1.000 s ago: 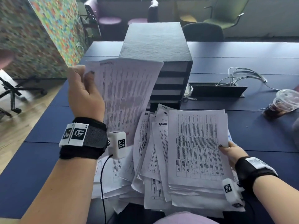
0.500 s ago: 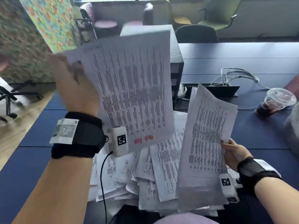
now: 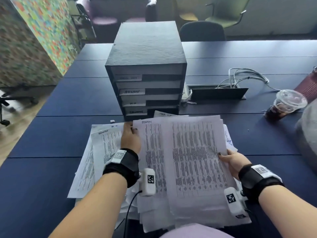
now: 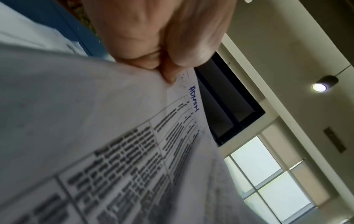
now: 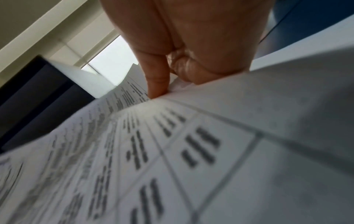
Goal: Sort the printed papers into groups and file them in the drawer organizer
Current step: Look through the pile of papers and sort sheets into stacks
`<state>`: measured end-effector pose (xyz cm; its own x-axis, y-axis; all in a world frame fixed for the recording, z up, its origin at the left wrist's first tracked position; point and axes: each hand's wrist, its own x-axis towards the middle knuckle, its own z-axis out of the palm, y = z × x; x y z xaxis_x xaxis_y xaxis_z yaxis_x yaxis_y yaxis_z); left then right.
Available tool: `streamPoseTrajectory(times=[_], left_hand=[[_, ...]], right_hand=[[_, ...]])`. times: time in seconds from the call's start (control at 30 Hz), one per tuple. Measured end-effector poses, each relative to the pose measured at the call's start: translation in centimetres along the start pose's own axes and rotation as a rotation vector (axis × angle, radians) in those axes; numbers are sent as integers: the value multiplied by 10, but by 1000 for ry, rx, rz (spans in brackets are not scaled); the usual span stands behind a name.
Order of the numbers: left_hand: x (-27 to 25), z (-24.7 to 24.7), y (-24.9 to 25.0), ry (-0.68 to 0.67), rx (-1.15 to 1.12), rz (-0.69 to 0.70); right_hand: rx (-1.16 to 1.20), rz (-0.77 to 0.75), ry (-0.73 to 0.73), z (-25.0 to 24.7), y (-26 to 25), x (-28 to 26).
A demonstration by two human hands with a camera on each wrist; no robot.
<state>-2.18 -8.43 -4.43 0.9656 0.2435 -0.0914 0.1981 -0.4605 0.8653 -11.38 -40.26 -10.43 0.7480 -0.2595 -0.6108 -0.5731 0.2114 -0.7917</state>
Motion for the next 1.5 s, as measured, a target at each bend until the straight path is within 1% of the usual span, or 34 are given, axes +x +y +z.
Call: streamPoseTrajectory(times=[0.07,0.17,0.2,0.23,0.27,0.33,0.4,0.47,0.5,0.63,0.73,0.8,0.87,0.97,1.1,1.3,1.4,1.5], left_hand=[[-2,8,4,-37,-24,32],[-1,15,-7,-191,15,118],[2,13,-14,-197,54,123],[6,9,-22,-158,96,105],[10,3,-32,-85,132,64],[18,-12,-49,70,195,-92],[24,-28,-69,139,272,-281],[25,-39,-83,151,245,-417],[26,-41,-89,138,209,-447],[26,-43,-91,-5,135,-457],[26,-40,-89,-115,101,-410],[23,-39,-86,-133,56,-367],[19,-39,-82,-84,50,-335],[11,-40,-69,2,47,-281],[12,-48,-48,91,15,-190],[24,-79,-30,219,63,119],[28,-96,-15,257,41,218],[34,-113,6,378,69,362]], right_hand=[[-75,6,42,2,3,9],[-167,19,81,2,8,21],[-197,20,93,-1,11,27],[-228,30,95,-3,14,33],[-252,42,93,-5,16,37],[-279,59,93,-6,18,42],[-334,60,106,-7,17,44],[-392,72,117,-9,17,47],[-414,81,118,-11,18,50],[-511,97,121,-18,23,63],[-538,85,155,-12,17,56],[-566,75,173,-9,16,53],[-594,62,188,-6,16,52],[-703,59,207,-4,16,55],[-745,34,216,-2,16,55],[-794,24,219,-3,18,55],[-762,13,222,-2,17,53],[-747,16,221,0,16,53]])
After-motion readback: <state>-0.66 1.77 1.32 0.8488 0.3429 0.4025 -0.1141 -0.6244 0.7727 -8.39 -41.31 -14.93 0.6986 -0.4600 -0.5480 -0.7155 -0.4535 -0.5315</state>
